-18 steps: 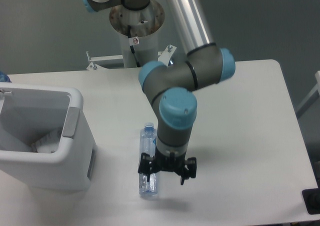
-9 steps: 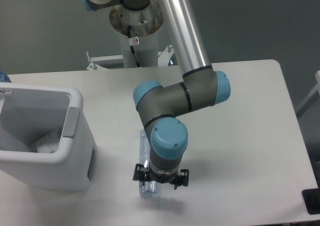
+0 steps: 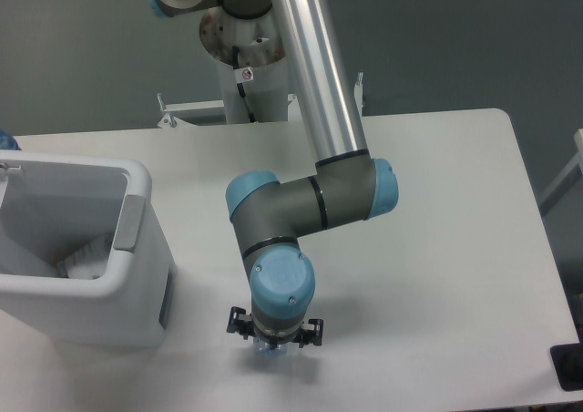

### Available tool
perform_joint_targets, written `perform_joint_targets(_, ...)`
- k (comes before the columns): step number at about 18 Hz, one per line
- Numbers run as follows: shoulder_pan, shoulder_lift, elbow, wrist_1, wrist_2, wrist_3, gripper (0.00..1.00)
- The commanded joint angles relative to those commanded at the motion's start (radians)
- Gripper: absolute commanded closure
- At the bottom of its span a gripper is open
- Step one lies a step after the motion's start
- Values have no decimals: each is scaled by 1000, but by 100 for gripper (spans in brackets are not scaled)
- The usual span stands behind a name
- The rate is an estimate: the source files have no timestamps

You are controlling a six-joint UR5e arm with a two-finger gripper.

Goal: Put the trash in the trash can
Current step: 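Lower the gripper around the bottle cap end and close, then lift the water bottle and carry it over the trash bin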

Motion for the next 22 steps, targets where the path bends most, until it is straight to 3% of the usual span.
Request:
perform_joint_targets(3,-5,-9,0,2,6,-3,0)
perform_joint_targets(5,-6,-9,-2,3,5,-6,8)
perform_joint_targets(11,-6,-8,0,3,5,-8,58)
perform_joint_targets(16,-6,12,0,8,-4,-6,61)
perform_joint_targets(22,1,77,0,9,-35,6,64)
